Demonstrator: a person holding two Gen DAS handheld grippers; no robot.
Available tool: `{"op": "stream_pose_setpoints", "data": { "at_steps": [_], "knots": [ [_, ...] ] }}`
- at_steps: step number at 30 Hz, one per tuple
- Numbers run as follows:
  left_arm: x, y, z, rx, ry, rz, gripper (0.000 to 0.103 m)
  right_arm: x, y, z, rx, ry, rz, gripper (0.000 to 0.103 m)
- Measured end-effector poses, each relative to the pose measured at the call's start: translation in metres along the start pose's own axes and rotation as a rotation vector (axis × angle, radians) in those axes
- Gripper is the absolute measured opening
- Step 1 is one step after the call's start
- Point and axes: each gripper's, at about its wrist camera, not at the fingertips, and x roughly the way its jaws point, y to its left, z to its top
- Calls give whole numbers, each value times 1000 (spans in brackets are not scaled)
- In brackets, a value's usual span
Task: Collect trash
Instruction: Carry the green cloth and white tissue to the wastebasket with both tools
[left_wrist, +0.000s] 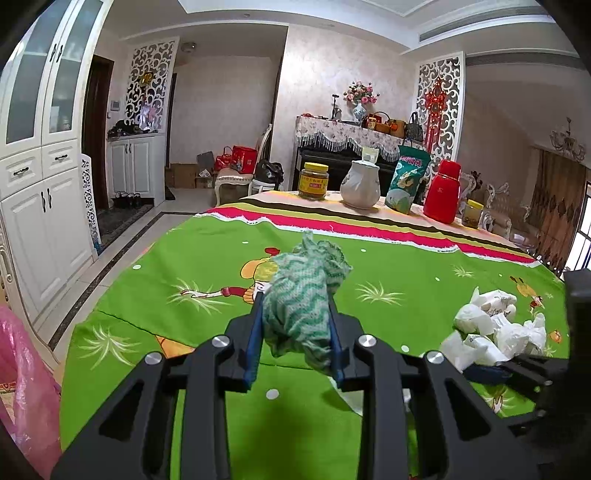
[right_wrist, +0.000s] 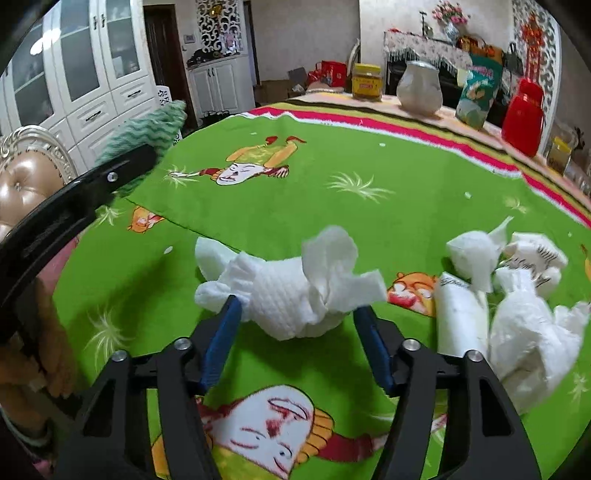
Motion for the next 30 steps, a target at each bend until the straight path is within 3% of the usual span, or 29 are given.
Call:
{"op": "stream_pose_setpoints", "data": {
  "at_steps": [4, 6, 13, 18, 30],
  "knots": [
    [-1, 1, -1, -6, -9, -12, 29, -1, -5, -5, 29, -10, 0, 40],
    [-2, 2, -2, -7, -9, -14, 29, -9, -5, -9, 34, -26, -14, 37],
    [-3, -4, -2, 12, -3, -48, 29, -58, -12, -31, 91, -100, -40, 37],
    [-5, -19, -2, 65, 71, -70, 29, -85, -15, -55, 113, -116, -85, 37],
    [-113, -37, -37, 123, 62, -159, 29, -143, -11, -91, 181, -213, -99, 37]
  ]
}}
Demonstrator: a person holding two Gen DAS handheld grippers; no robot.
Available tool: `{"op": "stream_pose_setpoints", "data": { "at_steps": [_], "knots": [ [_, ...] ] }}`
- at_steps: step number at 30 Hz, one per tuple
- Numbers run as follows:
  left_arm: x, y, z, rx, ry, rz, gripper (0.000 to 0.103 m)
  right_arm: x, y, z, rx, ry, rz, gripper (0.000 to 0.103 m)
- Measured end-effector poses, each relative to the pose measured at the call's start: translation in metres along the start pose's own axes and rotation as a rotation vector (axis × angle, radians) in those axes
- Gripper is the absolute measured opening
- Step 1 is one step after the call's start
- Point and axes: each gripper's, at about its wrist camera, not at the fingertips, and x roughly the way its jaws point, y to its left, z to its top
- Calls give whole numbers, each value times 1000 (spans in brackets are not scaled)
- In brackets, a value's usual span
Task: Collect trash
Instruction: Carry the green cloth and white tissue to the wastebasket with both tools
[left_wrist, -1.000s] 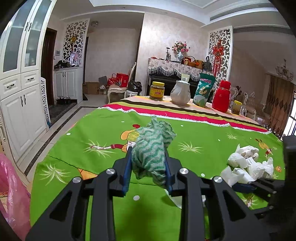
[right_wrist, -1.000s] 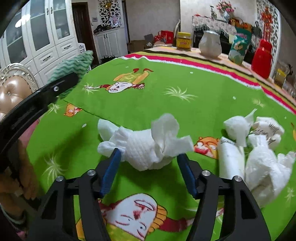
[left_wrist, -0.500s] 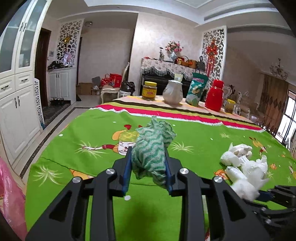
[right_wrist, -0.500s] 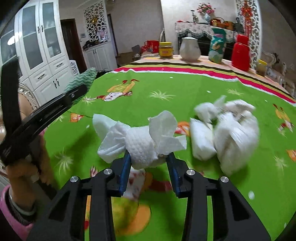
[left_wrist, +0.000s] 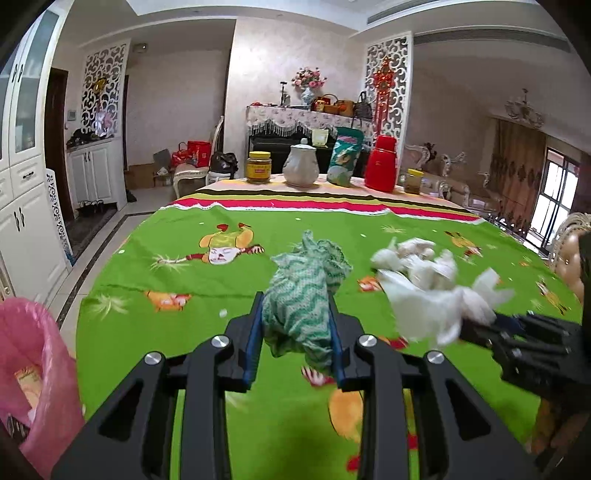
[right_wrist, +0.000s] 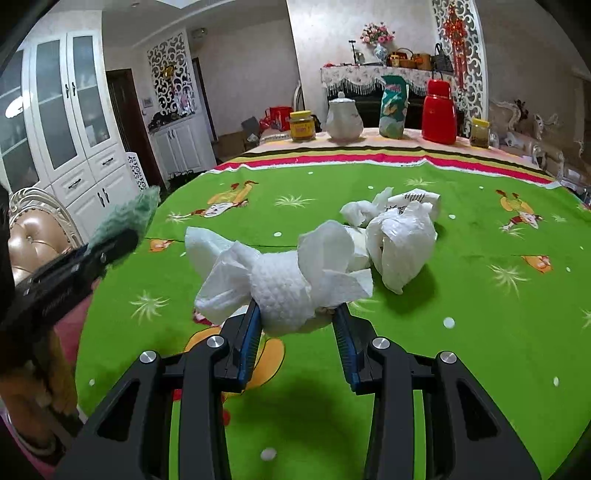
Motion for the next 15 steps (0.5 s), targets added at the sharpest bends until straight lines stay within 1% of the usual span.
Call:
{"op": "stream_pose_setpoints", "data": {
  "at_steps": [8, 15],
  "knots": [
    [-49, -8, -30, 48, -24, 1, 30, -33, 10, -20, 12, -41, 4, 37],
    [-67, -5, -49, 60, -11, -7, 30, -45, 29, -35, -21, -73, 10, 37]
  ]
}}
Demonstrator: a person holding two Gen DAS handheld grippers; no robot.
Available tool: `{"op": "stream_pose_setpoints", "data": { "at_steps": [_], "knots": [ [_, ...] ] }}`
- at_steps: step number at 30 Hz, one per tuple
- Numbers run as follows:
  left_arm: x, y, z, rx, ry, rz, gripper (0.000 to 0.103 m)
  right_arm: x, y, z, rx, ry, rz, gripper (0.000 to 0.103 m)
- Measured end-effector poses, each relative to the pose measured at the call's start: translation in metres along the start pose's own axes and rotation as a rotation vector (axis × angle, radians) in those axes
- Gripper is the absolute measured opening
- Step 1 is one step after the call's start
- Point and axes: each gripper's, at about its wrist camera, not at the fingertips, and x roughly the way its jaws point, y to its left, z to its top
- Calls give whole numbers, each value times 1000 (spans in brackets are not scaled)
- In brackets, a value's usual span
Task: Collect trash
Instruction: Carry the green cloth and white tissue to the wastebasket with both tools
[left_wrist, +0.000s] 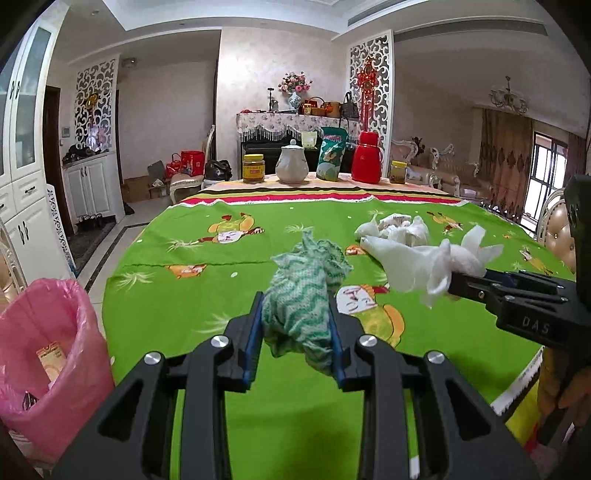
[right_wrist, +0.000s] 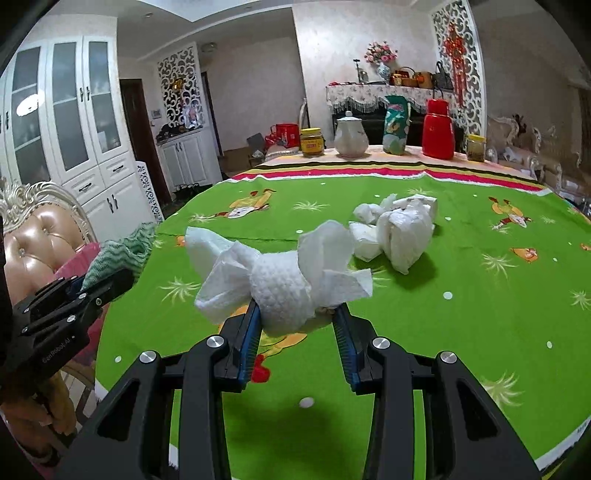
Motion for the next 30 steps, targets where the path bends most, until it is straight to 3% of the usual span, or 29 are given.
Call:
{"op": "stream_pose_setpoints", "data": {
  "at_steps": [16, 30],
  "knots": [
    [-22, 17, -12, -3, 2, -1, 30, 4, 54, -6, -79, -25, 65, 37],
    [-59, 84, -18, -56, -29, 132, 30, 23, 125, 6, -147, -14, 180, 37]
  ]
}}
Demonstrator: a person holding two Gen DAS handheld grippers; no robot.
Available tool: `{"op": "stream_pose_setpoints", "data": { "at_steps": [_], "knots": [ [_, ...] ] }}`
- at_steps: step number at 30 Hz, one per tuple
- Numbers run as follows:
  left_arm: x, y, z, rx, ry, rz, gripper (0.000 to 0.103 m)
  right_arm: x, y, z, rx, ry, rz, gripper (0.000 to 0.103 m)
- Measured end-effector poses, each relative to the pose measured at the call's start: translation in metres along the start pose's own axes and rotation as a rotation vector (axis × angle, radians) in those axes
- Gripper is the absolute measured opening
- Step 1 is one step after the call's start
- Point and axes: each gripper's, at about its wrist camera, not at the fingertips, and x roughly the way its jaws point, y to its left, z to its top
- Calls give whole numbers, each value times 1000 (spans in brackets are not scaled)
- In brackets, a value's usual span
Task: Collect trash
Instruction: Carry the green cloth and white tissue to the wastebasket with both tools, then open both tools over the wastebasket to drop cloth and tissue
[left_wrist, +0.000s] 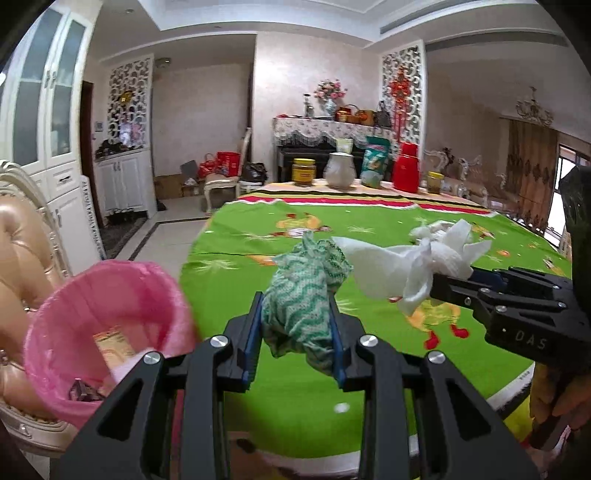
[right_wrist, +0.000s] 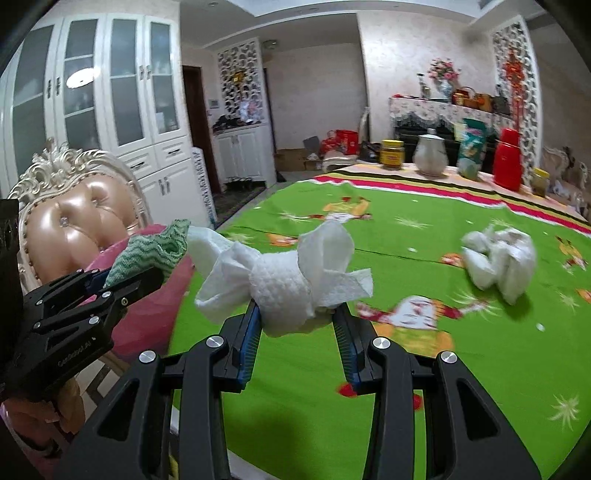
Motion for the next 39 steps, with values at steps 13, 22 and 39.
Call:
{"op": "stream_pose_setpoints", "data": {
  "at_steps": [13, 22, 39],
  "knots": [
    [-41, 123, 1, -121, -22, 182, 30, 51, 95, 40, -150, -2, 146, 38],
    [-37, 181, -6, -209, 19, 269, 31, 97, 138, 60, -173, 57, 229, 38],
    [-18, 206, -24, -242, 55, 338, 73, 160, 175, 92, -130, 82, 362, 76]
  ]
}}
